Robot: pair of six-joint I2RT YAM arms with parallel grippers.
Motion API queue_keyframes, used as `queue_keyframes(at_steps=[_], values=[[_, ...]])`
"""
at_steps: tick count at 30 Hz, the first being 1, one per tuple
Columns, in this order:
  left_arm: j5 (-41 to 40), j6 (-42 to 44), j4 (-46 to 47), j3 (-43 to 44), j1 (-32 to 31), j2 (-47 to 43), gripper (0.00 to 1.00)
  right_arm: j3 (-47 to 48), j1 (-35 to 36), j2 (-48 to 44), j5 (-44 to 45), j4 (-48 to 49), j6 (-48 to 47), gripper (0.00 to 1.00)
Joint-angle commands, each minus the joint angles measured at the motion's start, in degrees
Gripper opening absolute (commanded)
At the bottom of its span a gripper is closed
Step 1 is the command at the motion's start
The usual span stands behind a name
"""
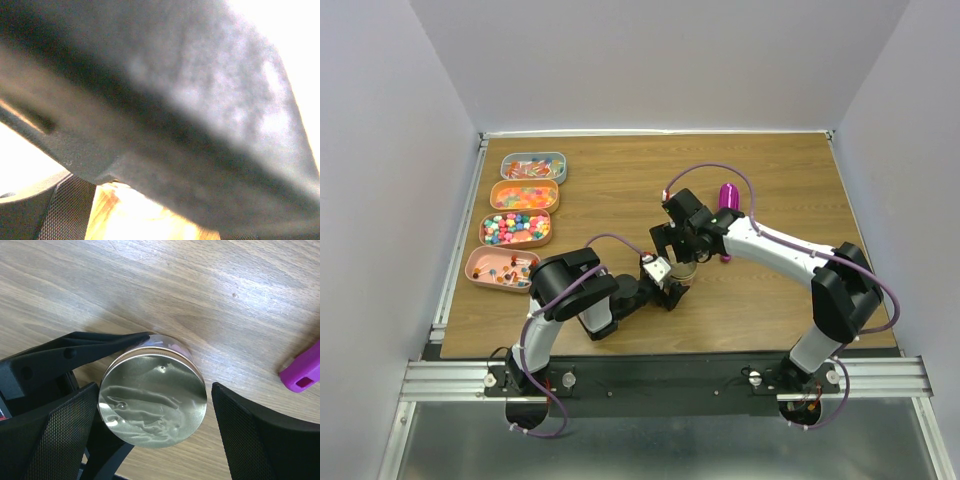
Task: Pack the candies
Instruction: Screw the bottle lid onto the packing bottle.
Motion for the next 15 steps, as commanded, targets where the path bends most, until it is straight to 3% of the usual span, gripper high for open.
queue_keyframes(at_steps=[1, 7, 15], values=[[-5.05, -6.24, 32.44, -2.12, 3.15, 5.23, 0.78, 0.98, 2.95, -5.29, -16.25, 3.2, 0.18, 1.0], [-4.62, -6.94, 32.36, -1.94, 3.33, 5.67, 0.8, -1.22, 3.04, -6.43, -12.38, 3.47, 0.09, 0.99], [-5.23, -7.64, 32.44, -1.68, 3.41, 5.76, 0.8, -4.03, 3.21, -7.75, -8.96, 3.82, 8.06, 0.69]])
